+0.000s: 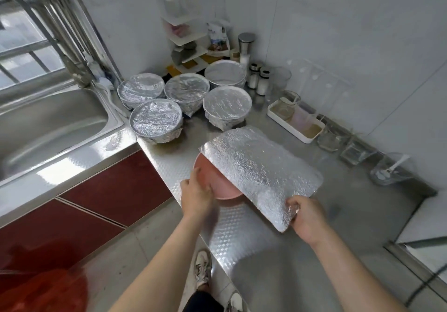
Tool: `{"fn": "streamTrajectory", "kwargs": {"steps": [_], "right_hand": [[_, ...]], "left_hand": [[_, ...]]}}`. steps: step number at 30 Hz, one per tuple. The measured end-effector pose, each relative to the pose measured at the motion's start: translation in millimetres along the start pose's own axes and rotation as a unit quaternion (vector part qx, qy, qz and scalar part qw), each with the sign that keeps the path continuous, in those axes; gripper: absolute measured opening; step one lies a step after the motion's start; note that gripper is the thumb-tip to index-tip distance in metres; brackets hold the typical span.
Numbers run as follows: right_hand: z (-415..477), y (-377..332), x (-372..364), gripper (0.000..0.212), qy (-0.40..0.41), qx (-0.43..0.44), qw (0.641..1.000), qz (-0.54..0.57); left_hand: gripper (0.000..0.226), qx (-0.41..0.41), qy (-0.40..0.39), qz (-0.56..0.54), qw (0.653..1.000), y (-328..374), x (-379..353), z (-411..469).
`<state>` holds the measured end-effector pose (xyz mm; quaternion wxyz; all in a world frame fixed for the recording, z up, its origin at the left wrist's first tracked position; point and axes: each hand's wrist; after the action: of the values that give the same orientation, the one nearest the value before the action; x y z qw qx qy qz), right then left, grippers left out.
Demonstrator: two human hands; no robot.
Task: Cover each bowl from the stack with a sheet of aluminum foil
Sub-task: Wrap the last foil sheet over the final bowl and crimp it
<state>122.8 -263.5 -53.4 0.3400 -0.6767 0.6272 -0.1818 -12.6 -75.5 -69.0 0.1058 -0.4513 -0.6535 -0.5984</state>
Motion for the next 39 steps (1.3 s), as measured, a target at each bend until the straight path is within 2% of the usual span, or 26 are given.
{"fn": "streamTrajectory", "kwargs": {"steps": [4,6,7,10,13,15,16,17,19,20,21,24,26,27,29,33,36,39], "right_hand": [[9,-2,12,0.028,0.034,-0.007,0.999,0.012],[14,-4,17,0.020,0.030,-0.010,0.999,0.018],[14,-7,19,0.019,0.015,-0.008,1.000,0.015],[22,-15,20,0.037,-0.046,0.011,0.999,0.013],[20,-25,20,0.034,-0.068,0.040,0.997,-0.004],[20,-31,18,0.035,-0.066,0.053,0.996,-0.017],[21,-32,18,0.031,-0.068,0.064,0.995,-0.021],[18,-33,16,0.025,-0.065,0.075,0.995,-0.026],[13,-36,9,0.018,-0.061,0.105,0.992,-0.043],[10,-36,4,0.016,-0.057,0.123,0.989,-0.058],[7,-37,0,0.016,-0.055,0.134,0.987,-0.071],[9,-38,-6,0.012,-0.050,0.167,0.973,-0.152],[12,-38,-8,0.006,-0.056,0.185,0.959,-0.208],[13,-38,-8,0.008,-0.048,0.197,0.954,-0.223],[16,-35,-7,0.007,-0.017,0.217,0.946,-0.241],[21,-22,-1,0.012,0.017,0.175,0.961,-0.213],[25,-17,3,0.018,0.032,0.112,0.972,-0.203],[27,-18,6,0.021,0.047,0.088,0.973,-0.207]], "left_hand": [[0.060,0.007,-0.021,0.056,0.998,-7,-3,-1],[0.060,-0.003,-0.048,0.071,0.996,-7,-3,-7],[0.060,-0.013,-0.064,0.075,0.995,-8,-4,-9],[0.054,-0.012,-0.139,0.062,0.988,-3,1,-20],[0.057,0.003,-0.186,-0.003,0.983,-3,11,-27],[0.047,0.051,-0.176,-0.154,0.971,-2,28,-33],[0.044,0.073,-0.182,-0.255,0.947,-2,37,-35],[0.045,0.084,-0.197,-0.361,0.908,-1,47,-38],[0.045,0.083,-0.237,-0.524,0.814,1,68,-42],[0.046,0.087,-0.240,-0.558,0.789,-1,72,-38],[0.045,0.092,-0.235,-0.570,0.782,2,76,-37],[0.043,0.116,-0.132,-0.517,0.838,-5,70,-16],[0.060,0.111,-0.072,-0.463,0.876,-10,69,-10],[0.061,0.106,-0.054,-0.442,0.889,-14,68,-7],[0.042,0.096,-0.036,-0.404,0.909,-25,66,-6],[0.019,0.122,-0.021,-0.379,0.917,-42,55,-14],[0.027,0.171,-0.019,-0.370,0.913,-57,43,-16],[0.028,0.187,-0.008,-0.362,0.913,-57,39,-18]]}}
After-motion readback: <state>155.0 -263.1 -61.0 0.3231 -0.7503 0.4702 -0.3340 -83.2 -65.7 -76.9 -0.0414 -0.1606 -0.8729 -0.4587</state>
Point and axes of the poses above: each hand's wrist, its own z-axis towards the middle knuckle, its own x-axis out of the back of the hand, y = z × x, and after that the axes turned 2 degrees about y, right-handed
